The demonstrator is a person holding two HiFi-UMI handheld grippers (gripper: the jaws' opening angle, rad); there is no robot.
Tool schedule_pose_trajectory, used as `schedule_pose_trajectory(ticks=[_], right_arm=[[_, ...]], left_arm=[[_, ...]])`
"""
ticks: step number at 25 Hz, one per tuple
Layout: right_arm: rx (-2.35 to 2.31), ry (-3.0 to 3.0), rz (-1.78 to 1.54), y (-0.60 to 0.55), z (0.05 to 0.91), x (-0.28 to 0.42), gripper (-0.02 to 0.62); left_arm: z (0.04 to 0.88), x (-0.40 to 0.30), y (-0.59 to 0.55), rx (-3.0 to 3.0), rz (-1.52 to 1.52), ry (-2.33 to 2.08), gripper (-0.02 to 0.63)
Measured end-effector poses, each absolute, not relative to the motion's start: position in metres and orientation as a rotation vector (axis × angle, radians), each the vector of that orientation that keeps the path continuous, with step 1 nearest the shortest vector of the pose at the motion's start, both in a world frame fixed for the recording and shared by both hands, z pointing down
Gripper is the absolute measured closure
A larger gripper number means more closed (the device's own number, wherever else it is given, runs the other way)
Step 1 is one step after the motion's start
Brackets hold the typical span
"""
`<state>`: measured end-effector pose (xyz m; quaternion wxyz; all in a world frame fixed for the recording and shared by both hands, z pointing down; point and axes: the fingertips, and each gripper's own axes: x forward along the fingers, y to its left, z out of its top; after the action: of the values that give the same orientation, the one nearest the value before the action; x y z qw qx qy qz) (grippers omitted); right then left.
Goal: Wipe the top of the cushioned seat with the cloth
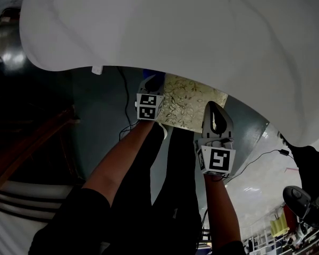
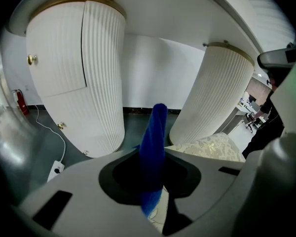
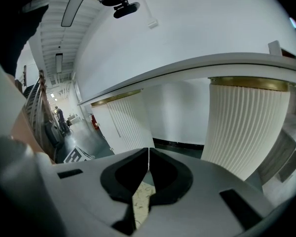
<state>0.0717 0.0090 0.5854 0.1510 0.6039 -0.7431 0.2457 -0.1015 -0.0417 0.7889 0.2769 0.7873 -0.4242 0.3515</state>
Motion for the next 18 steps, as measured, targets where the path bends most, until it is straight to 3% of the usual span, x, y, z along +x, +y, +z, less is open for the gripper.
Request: schedule_pose_trajectory(ticks=[18], right_arm=[[1.844, -2.064, 0.743, 0.012, 0.593, 0.101, 0.558]], left_arm=[[0.785, -0.066, -0.022, 2.095, 0.881, -1.136, 0.523]])
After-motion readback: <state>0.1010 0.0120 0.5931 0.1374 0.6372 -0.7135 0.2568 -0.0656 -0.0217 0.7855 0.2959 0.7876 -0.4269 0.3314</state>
